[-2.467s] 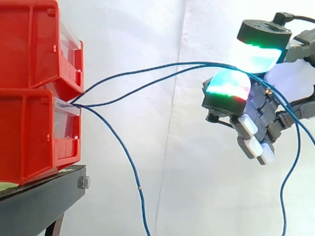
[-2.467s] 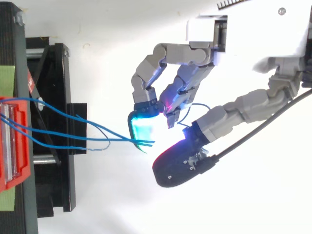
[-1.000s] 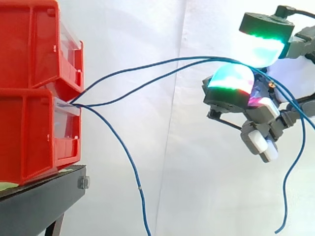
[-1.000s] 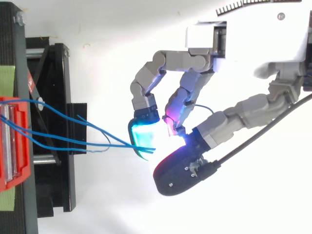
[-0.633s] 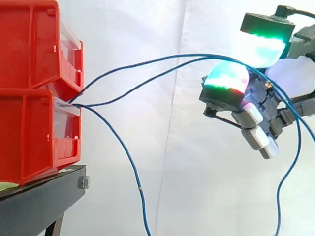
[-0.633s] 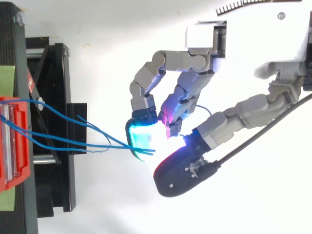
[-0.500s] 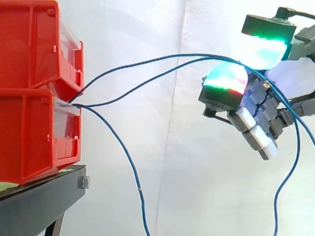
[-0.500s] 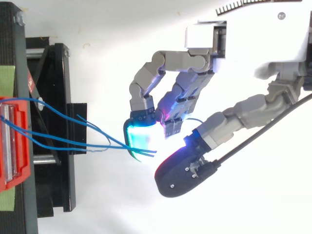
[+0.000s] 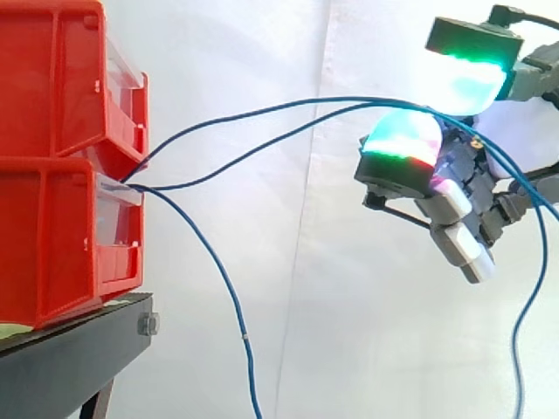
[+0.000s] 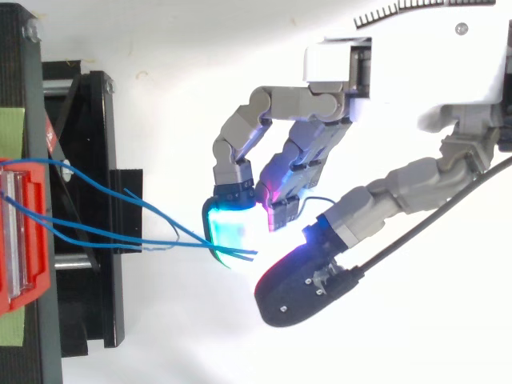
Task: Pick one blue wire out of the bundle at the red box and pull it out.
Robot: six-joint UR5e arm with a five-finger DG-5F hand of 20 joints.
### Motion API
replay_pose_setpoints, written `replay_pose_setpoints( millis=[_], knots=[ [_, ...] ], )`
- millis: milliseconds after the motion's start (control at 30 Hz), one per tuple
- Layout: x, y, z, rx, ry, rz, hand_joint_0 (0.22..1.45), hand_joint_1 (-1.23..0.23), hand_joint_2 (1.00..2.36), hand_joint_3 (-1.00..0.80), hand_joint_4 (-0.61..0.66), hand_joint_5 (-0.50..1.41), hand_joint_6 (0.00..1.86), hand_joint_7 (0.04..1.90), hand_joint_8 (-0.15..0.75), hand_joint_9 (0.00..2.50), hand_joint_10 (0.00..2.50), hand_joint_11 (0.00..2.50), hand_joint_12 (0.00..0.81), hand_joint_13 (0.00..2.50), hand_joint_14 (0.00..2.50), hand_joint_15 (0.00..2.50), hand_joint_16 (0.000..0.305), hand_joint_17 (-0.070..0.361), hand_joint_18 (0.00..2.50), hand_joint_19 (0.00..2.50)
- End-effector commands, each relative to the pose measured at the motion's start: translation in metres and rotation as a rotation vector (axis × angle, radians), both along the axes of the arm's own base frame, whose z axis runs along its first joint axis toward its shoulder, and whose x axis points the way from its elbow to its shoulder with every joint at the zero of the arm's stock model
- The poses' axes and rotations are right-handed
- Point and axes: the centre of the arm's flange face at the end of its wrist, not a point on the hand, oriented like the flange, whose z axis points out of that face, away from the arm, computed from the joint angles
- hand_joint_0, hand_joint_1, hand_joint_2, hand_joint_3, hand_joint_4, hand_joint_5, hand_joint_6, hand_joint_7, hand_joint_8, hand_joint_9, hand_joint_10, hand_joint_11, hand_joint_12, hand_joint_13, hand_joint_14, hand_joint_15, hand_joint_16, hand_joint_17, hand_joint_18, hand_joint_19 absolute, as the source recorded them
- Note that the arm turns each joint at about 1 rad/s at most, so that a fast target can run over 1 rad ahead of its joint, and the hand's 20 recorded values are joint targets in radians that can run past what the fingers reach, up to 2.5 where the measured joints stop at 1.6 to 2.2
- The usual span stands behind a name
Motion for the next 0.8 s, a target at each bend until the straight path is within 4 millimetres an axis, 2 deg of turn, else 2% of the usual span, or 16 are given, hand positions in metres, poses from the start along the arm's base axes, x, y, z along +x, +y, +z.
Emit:
replay_pose_setpoints(
  millis=[0, 100, 267, 367, 433, 500, 633, 767],
  knots=[
    [0.0002, -0.0001, -0.0003, 0.000, 0.000, 0.000, 0.54, -0.64, 1.00, -0.50, 0.13, -0.17, 0.92, 0.95, 0.308, 1.04, 0.01, 0.72, 0.431, 0.92, 0.02, 0.54, 0.055, 0.123, 0.80, 0.53],
    [0.0001, -0.0001, -0.0009, 0.000, 0.000, 0.000, 0.51, -0.57, 1.00, -0.50, 0.13, -0.15, 0.91, 1.00, 0.316, 1.08, 0.01, 0.70, 0.439, 0.93, 0.02, 0.54, 0.056, 0.127, 0.81, 0.54],
    [0.0001, -0.0001, -0.0009, 0.000, 0.000, 0.000, 0.51, -0.56, 1.00, -0.50, 0.15, -0.13, 0.90, 1.06, 0.331, 1.10, 0.02, 0.69, 0.444, 0.93, 0.02, 0.54, 0.057, 0.128, 0.81, 0.54],
    [0.0004, -0.0001, -0.0002, 0.002, -0.001, -0.001, 0.51, -0.63, 1.00, -0.50, 0.16, -0.12, 0.91, 1.08, 0.341, 1.11, 0.02, 0.71, 0.447, 0.93, 0.02, 0.54, 0.056, 0.127, 0.81, 0.53],
    [-0.0003, -0.0002, 0.0001, 0.001, 0.000, -0.001, 0.56, -0.76, 1.00, -0.50, 0.16, -0.12, 0.92, 1.13, 0.338, 1.10, 0.02, 0.72, 0.429, 0.92, 0.02, 0.54, 0.053, 0.120, 0.80, 0.53],
    [0.0000, 0.0009, 0.0008, 0.002, -0.001, 0.001, 0.60, -0.80, 1.00, -0.50, 0.16, -0.12, 0.92, 1.13, 0.328, 1.08, 0.02, 0.73, 0.420, 0.92, 0.02, 0.54, 0.052, 0.117, 0.80, 0.53],
    [0.0000, -0.0001, -0.0010, 0.001, 0.002, -0.001, 0.67, -0.83, 1.00, -0.50, 0.09, -0.13, 0.94, 1.14, 0.325, 1.05, 0.02, 0.74, 0.417, 0.94, 0.02, 0.54, 0.050, 0.112, 0.83, 0.51],
    [-0.0003, 0.0004, 0.0001, 0.003, 0.000, 0.005, 0.72, -0.84, 1.01, -0.41, 0.03, -0.14, 0.95, 1.15, 0.329, 1.07, 0.02, 0.75, 0.412, 0.96, 0.02, 0.54, 0.050, 0.112, 0.86, 0.51]
  ],
)
